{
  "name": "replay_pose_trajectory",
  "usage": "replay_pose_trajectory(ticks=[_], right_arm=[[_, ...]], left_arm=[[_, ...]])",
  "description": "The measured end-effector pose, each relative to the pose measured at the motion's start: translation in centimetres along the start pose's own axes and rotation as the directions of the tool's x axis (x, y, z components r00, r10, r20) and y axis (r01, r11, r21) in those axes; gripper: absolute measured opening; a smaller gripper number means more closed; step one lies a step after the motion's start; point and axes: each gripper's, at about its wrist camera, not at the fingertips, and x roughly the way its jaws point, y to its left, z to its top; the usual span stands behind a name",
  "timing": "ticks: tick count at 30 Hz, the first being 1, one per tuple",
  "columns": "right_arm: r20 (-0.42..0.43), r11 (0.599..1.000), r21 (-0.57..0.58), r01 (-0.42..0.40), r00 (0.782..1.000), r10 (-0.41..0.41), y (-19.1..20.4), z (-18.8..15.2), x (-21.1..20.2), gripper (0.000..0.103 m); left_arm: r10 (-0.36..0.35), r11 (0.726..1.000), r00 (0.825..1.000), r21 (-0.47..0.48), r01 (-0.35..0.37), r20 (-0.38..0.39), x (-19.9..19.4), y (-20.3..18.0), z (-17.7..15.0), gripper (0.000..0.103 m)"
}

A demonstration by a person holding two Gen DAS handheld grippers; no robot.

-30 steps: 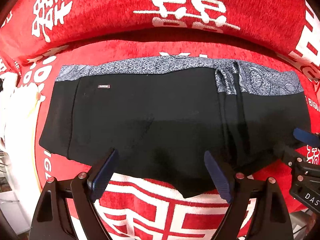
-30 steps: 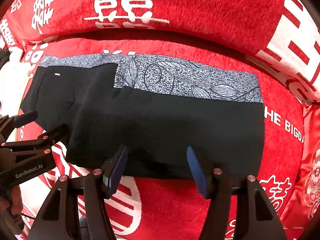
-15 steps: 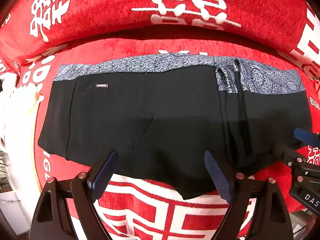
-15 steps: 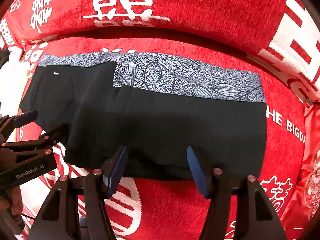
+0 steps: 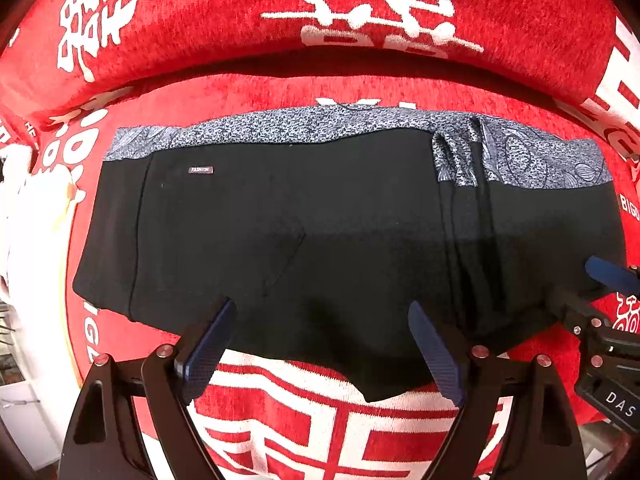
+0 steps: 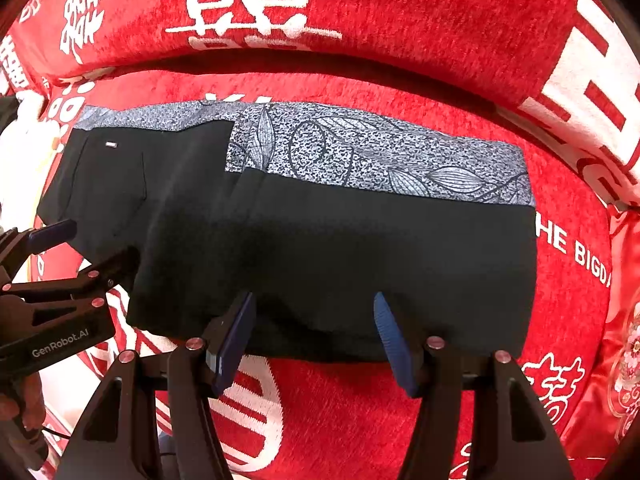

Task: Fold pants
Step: 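Lower the trousers flat and press them down with both grippers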

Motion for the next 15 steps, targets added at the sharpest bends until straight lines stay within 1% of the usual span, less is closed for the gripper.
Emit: replay_pose_trajectory(ticks=[15], right_arm=[[-0.006,1.000,-0.015,-0.005,1.000,0.005,0.73,0.57,0.39,0.065]], left_arm=[[-0.006,1.000,1.000,-0.006,0.006,-0.005,0.24,0.62,0.09,0.088]])
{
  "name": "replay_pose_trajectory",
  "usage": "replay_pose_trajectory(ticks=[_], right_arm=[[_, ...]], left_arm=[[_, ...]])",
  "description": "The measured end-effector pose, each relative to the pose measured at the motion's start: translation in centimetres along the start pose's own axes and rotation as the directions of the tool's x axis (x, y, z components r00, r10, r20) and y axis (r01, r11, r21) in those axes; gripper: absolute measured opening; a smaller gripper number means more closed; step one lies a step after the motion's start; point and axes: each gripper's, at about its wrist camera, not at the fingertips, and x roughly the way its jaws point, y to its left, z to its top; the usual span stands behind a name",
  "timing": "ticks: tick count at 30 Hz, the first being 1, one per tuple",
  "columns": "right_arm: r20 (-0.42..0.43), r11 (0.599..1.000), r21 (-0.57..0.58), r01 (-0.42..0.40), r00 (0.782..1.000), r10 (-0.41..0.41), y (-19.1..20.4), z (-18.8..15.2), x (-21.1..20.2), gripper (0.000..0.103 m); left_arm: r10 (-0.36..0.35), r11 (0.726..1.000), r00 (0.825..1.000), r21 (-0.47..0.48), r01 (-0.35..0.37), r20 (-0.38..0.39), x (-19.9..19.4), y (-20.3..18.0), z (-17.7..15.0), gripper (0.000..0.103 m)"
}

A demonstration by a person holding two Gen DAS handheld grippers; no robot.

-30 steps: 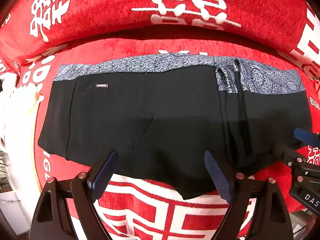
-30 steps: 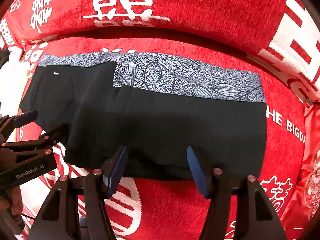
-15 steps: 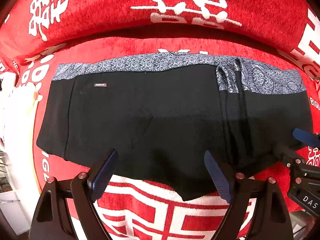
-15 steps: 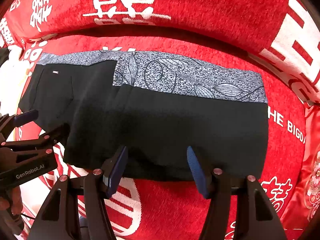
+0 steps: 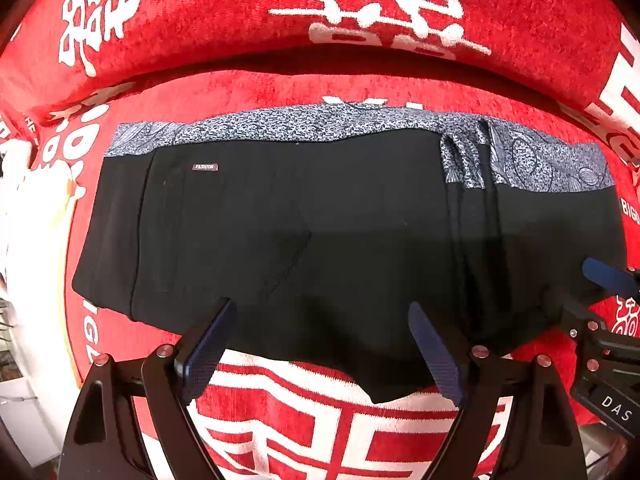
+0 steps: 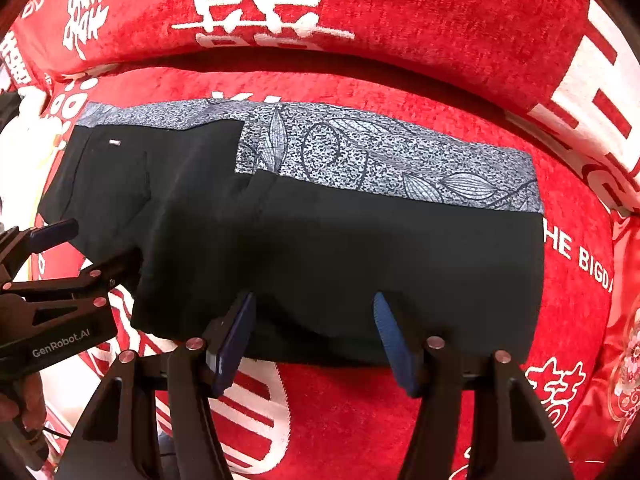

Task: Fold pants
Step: 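Lower the trousers flat and press them down with both grippers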

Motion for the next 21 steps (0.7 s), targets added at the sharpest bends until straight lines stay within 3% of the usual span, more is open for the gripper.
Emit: replay_pose_trajectory(ticks=[21], right_arm=[[0.015,0.999,-0.035,-0.016,1.000,0.016,2.3,1.5,-0.5,0.065]], left_arm=[[-0.012,0.998,1.000,-0.054,0.011,-0.002,0.3,2.5,0.1,0.088]])
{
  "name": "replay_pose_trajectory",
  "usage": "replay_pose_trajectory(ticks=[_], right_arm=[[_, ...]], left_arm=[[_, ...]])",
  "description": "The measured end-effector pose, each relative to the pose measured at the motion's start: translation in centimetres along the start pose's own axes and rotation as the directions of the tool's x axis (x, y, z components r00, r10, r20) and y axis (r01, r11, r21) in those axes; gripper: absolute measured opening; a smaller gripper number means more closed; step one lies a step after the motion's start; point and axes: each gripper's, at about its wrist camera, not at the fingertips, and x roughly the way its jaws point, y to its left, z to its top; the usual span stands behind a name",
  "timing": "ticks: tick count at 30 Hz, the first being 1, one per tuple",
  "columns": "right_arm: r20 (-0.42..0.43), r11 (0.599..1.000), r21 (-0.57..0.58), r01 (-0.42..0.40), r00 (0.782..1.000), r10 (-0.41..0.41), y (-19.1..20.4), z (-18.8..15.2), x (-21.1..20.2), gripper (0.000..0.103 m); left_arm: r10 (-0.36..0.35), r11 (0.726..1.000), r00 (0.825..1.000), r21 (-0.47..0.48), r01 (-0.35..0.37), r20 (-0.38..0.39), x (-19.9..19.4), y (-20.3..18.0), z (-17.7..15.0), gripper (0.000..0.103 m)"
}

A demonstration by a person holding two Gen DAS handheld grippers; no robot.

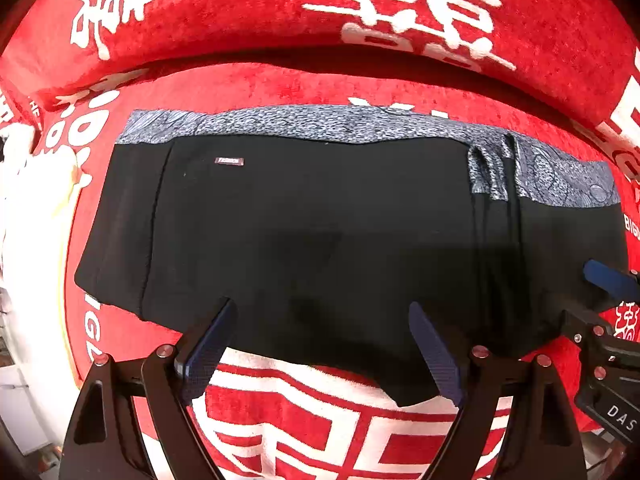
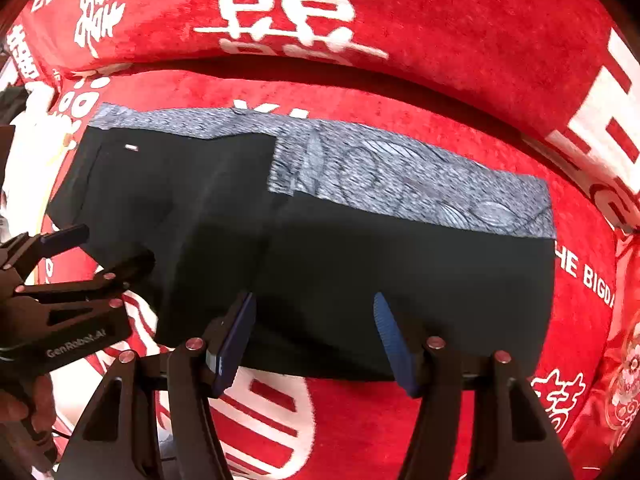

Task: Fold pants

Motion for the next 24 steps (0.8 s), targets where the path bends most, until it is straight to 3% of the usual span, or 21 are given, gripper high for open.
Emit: replay_pose_trajectory(ticks=[14,21,24], right_arm=[[-0.007,0.998,-0.058,-0.036,0.999,0.036,3.8,1.6,0.7,0.065],[-0.029,0.995,-0.087,-0.043,0.999,0.041,6.0,1.6,2.0,0.065],[-0.040,0.994,-0.094,-0.050,0.998,0.046,6.6,1.5,2.4,0.065]], left_arm=[[-0.023,0.996,1.000,-0.082,0.023,0.004,0.5,4.2,-0.2,0.088],[-0.137,0.975,0.989,-0.166,0.145,0.059,0.5,7.8,-0.7,0.088],[-0.147,0.969,0.986,-0.187,0.161,0.083,0.5,9.5,-0.9,0.088]])
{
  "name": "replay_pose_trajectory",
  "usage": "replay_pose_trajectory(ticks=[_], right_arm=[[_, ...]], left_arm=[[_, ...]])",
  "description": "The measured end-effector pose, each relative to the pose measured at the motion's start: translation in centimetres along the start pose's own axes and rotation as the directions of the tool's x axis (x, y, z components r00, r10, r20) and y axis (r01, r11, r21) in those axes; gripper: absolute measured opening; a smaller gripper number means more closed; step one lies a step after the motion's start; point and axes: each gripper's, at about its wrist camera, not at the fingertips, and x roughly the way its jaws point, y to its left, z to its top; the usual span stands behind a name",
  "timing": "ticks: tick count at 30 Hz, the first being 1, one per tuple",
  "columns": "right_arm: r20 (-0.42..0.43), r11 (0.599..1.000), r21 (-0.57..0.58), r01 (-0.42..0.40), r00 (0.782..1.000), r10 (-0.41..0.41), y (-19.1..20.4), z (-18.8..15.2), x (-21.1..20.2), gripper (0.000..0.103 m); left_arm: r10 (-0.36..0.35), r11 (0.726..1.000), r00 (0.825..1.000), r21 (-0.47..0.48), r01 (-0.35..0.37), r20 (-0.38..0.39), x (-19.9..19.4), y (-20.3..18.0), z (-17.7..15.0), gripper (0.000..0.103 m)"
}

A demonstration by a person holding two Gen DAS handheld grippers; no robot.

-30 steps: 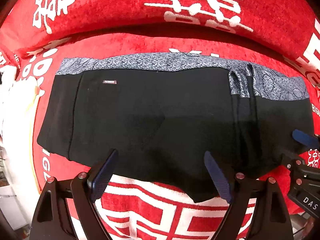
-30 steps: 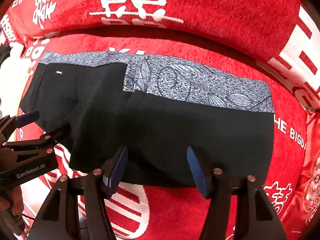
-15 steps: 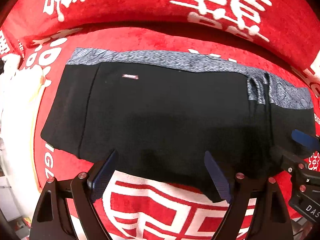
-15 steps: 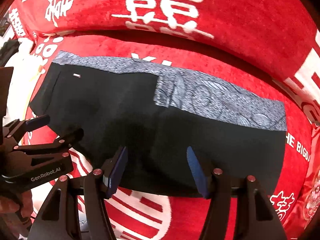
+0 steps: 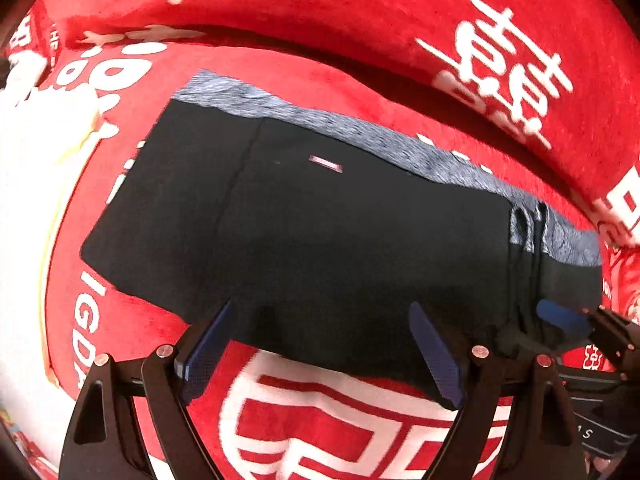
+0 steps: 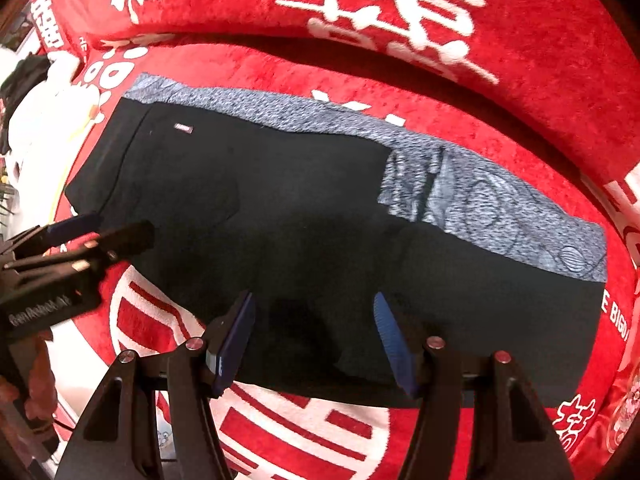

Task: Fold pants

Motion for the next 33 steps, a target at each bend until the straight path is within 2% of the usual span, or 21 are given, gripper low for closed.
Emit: replay_pose_trajectory(ticks=[6,15,20,22,24,28,29,31,33], right_arm=[[-0.018,1.000,-0.008,-0.002,1.000,0.001,0.9,0.1,0.7,0.065],[-0.053,1.000,-0.027,0.008,0.999,-0.009,2.0,-0.1,2.8,0.065],[-0.033,0.999,-0.040,-0.014,0.999,0.013,2.4,-0.5,3.2,0.074],[-0.019,0.999,-0.021,-0.032,0.999,0.031,2.1,-0.6,3.1,0.074],[0.000,0.998,0.006,-0.068,0.998,0.068,1.5,-0.7,3.0,0.074],[0.026,0.992,0.025,-0.126,0.992,0.125,0.2,-1.3,2.6,0.074],[0.032,0.991,0.021,-0.135,0.990,0.134,0.1,-1.4,2.5,0.074],[0.040,0.990,0.009,-0.139,0.990,0.139,0.0,-1.6,2.4,0.074],[0.048,0.990,0.002,-0.139,0.989,0.139,0.0,-1.9,2.3,0.074]], left_arm=[[-0.008,0.998,1.000,-0.057,0.008,0.014,-0.1,2.9,0.1,0.088],[-0.041,0.993,0.999,-0.111,0.044,0.029,-0.1,4.9,0.0,0.088],[-0.124,0.976,0.989,-0.168,0.136,0.078,-0.6,7.6,-0.6,0.088],[-0.176,0.960,0.979,-0.201,0.194,0.108,-1.0,9.3,-1.5,0.088],[-0.249,0.928,0.960,-0.251,0.274,0.127,-0.7,11.3,-2.4,0.088],[-0.383,0.850,0.913,-0.333,0.409,0.143,0.9,13.8,-3.5,0.088],[-0.418,0.826,0.896,-0.349,0.443,0.147,1.3,14.3,-3.7,0.088],[-0.453,0.793,0.874,-0.369,0.486,0.177,1.8,15.0,-4.1,0.088],[-0.470,0.774,0.857,-0.368,0.515,0.211,1.7,15.2,-4.2,0.088]])
